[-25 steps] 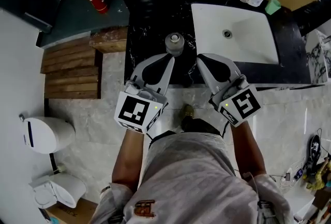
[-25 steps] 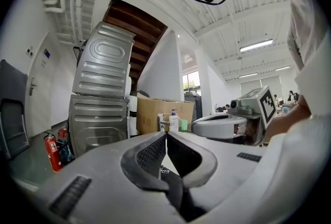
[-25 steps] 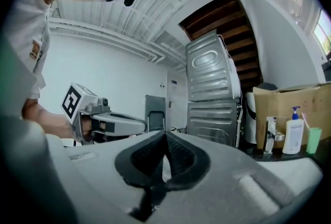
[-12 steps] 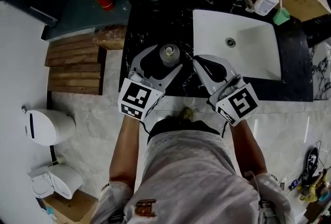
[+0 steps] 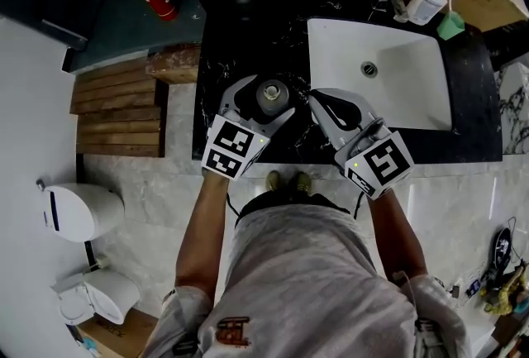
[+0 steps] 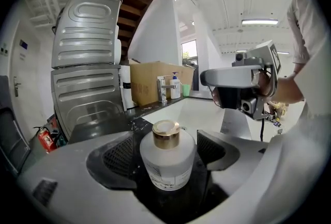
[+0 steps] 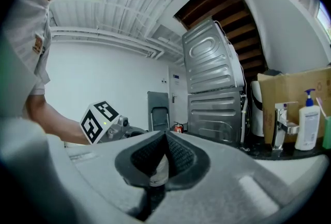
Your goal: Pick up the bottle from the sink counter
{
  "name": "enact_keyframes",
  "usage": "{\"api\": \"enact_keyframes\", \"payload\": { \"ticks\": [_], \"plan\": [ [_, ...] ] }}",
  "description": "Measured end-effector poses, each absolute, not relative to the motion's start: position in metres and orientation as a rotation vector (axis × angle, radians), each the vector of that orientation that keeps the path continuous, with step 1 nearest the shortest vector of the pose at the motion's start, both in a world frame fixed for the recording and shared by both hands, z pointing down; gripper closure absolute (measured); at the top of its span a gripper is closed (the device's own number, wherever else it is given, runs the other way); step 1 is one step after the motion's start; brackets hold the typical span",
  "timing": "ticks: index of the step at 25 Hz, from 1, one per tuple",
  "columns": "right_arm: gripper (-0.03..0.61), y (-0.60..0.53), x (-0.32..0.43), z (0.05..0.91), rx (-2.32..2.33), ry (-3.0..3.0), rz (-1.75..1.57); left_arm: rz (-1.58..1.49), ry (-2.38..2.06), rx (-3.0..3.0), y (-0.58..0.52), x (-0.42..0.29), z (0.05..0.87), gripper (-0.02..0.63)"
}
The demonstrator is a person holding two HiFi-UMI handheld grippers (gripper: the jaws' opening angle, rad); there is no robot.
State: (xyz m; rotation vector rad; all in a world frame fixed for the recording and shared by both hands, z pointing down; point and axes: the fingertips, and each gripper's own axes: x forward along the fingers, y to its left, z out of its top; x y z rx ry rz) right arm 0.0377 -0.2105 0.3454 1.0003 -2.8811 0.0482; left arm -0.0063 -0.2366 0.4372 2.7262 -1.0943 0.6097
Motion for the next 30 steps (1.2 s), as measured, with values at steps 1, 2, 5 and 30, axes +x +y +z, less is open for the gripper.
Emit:
{"api": "enact_keyframes", "payload": {
  "ticks": [1,2,5,30],
  "plan": [
    [0.578,-0.212,0.037,0.346,1.006,-2.877,0.052,0.616,-1.081,2.725,-0.238,-0.006,0.440,0.241],
    [0.578,-0.214,0.037,0.348,1.014,-2.872,0.057,0.626,-1.065,2.723,-0.240,-0.004,0.444,0.241],
    [0.577,-0.217,0.037,0.351,1.032,-2.861,0.068,0.673,-1.017,2.724,-0.243,0.000,0.455,0.241],
    [0.577,-0.218,0.053,0.360,1.097,-2.821,0.099,0.694,-0.970,2.673,-0.246,0.008,0.468,0.284]
  ]
}}
